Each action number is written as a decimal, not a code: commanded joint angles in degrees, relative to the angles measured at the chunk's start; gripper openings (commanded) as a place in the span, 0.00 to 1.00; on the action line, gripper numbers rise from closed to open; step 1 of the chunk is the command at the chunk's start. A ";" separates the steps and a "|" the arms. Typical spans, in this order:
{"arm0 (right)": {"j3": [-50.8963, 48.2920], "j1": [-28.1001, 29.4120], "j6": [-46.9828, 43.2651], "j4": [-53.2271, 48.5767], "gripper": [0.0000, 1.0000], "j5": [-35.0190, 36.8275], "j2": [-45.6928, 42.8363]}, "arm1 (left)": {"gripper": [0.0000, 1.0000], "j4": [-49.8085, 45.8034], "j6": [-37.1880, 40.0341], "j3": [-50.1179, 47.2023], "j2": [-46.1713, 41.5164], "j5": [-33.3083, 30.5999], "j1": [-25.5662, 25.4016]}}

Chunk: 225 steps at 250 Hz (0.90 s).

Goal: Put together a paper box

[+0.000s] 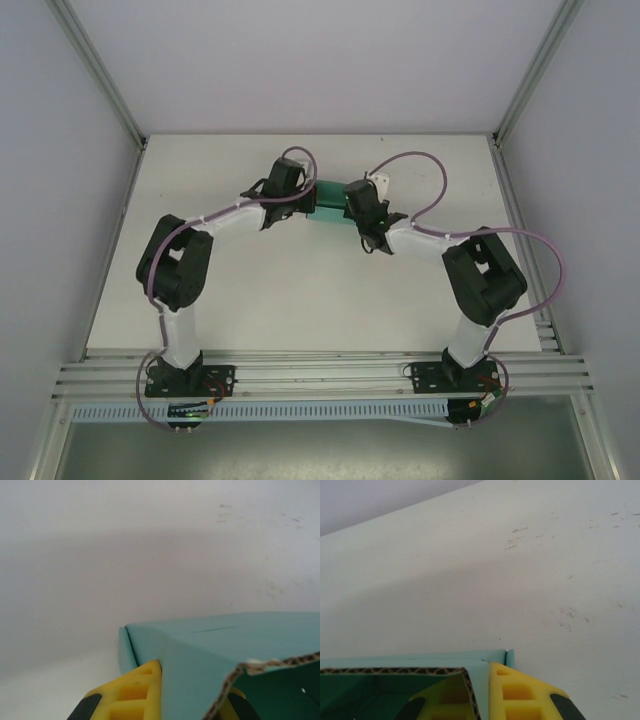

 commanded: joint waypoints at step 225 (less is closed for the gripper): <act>-26.44 7.69 -8.82 28.75 0.00 6.94 -3.82 | 0.99 0.64 -3.53 -22.55 -20.21 10.85 -1.38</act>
